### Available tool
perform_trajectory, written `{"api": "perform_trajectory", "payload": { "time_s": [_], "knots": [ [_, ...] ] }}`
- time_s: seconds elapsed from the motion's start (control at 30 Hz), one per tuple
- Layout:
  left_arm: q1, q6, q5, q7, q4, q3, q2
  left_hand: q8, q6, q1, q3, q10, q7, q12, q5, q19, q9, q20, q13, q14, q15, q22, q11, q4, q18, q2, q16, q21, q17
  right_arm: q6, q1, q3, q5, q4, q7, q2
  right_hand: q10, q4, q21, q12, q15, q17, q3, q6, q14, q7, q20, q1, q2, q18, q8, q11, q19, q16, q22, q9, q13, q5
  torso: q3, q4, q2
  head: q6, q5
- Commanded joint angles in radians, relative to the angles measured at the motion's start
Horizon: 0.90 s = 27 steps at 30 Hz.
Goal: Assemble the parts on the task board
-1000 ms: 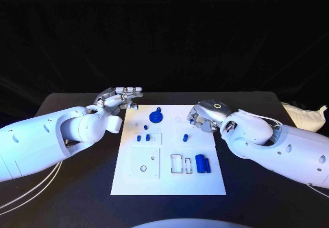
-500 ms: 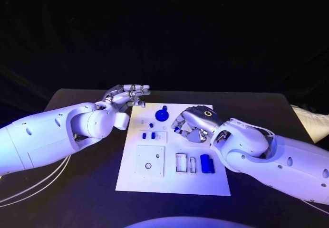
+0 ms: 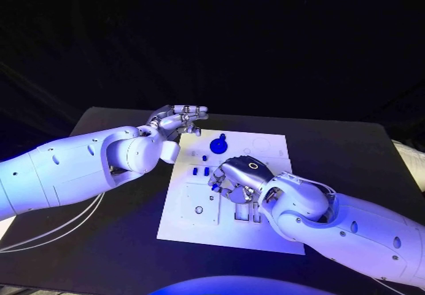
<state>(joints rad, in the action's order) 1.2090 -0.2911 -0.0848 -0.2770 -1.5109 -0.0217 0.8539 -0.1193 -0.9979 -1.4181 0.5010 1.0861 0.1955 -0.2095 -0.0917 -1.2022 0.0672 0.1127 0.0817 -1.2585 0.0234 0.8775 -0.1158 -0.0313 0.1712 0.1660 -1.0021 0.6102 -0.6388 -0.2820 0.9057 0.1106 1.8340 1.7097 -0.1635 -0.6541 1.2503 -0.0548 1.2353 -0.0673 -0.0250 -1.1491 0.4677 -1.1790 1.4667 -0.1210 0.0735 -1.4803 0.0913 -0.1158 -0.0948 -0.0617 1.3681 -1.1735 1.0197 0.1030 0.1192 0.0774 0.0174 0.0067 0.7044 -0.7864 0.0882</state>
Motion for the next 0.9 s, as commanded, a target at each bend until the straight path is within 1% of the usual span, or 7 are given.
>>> {"api": "perform_trajectory", "payload": {
  "time_s": [0.03,0.33,0.47,0.7,0.9],
  "knots": [
    [0.0,0.01,0.004,-0.007,-0.005,0.001,-0.002,-0.001,0.008,0.009,-0.003,-0.006,0.0,-0.006,0.0,-0.001,0.0,0.007,-0.001,0.008,0.001,-0.002,-0.002,0.004,0.011,-0.002,0.003,-0.006,0.001,0.042,-0.007,-0.002,0.012,-0.014,0.023,0.01,0.014,0.006,0.003,0.001,-0.004,-0.001,0.0,-0.002,0.039,-0.001,0.001,0.006,-0.005,0.01,0.0,0.008,0.004,-0.004,-0.001,0.001,0.0,0.007,-0.0005,-0.0008,0.0,-0.005,0.008],
    [0.0,0.012,0.004,-0.005,-0.007,0.001,-0.002,-0.001,0.009,0.01,-0.003,-0.007,0.0,-0.007,0.0,0.0,0.0,0.007,-0.001,0.008,0.001,-0.002,-0.002,0.004,0.01,-0.003,0.003,-0.007,0.001,0.068,-0.013,-0.008,0.008,-0.038,0.024,0.024,0.014,0.006,0.003,0.002,-0.004,-0.001,0.0,-0.002,0.039,-0.002,0.002,0.008,-0.006,0.01,0.0,0.007,0.004,-0.004,-0.001,0.002,0.0,0.007,-0.0014,-0.0014,0.0,-0.013,0.02],
    [0.0,0.013,0.004,-0.005,-0.006,0.001,-0.003,-0.001,0.009,0.01,-0.003,-0.007,0.0,-0.007,0.0,0.0,0.0,0.007,-0.001,0.008,0.001,-0.002,-0.002,0.004,0.01,-0.003,0.003,-0.007,0.001,0.08,-0.013,-0.01,0.007,-0.042,0.022,0.028,0.014,0.006,0.003,0.002,-0.004,-0.001,0.0,-0.002,0.039,-0.002,0.002,0.01,-0.006,0.01,0.0,0.006,0.004,-0.005,-0.001,0.002,-0.001,0.007,-0.0023,-0.0018,0.001,-0.013,0.023],
    [0.0,0.015,0.004,-0.003,-0.006,0.001,-0.004,-0.001,0.009,0.01,-0.003,-0.007,0.0,-0.007,0.0,0.0,0.0,0.007,-0.001,0.008,0.001,-0.002,-0.002,0.004,0.01,-0.003,0.003,-0.007,0.001,0.088,-0.014,-0.013,0.006,-0.052,0.023,0.035,0.014,0.006,0.002,0.002,-0.004,-0.001,0.001,-0.002,0.039,-0.003,0.002,0.012,-0.006,0.01,0.001,0.006,0.003,-0.004,-0.002,0.002,-0.001,0.006,-0.0016,-0.0011,0.0,-0.018,0.026],
    [0.0,0.017,0.004,-0.002,-0.006,0.001,-0.004,-0.001,0.009,0.01,-0.003,-0.007,0.0,-0.007,0.0,0.0,0.0,0.007,-0.001,0.008,0.001,-0.002,-0.002,0.004,0.01,-0.003,0.003,-0.007,0.001,0.088,-0.015,-0.015,0.009,-0.06,0.02,0.041,0.013,0.007,0.003,0.002,-0.003,-0.002,0.001,-0.001,0.039,-0.003,0.002,0.012,-0.006,0.01,0.001,0.006,0.004,-0.005,-0.001,0.002,-0.002,0.006,-0.0017,-0.0007,0.001,-0.018,0.026]
  ]
}}
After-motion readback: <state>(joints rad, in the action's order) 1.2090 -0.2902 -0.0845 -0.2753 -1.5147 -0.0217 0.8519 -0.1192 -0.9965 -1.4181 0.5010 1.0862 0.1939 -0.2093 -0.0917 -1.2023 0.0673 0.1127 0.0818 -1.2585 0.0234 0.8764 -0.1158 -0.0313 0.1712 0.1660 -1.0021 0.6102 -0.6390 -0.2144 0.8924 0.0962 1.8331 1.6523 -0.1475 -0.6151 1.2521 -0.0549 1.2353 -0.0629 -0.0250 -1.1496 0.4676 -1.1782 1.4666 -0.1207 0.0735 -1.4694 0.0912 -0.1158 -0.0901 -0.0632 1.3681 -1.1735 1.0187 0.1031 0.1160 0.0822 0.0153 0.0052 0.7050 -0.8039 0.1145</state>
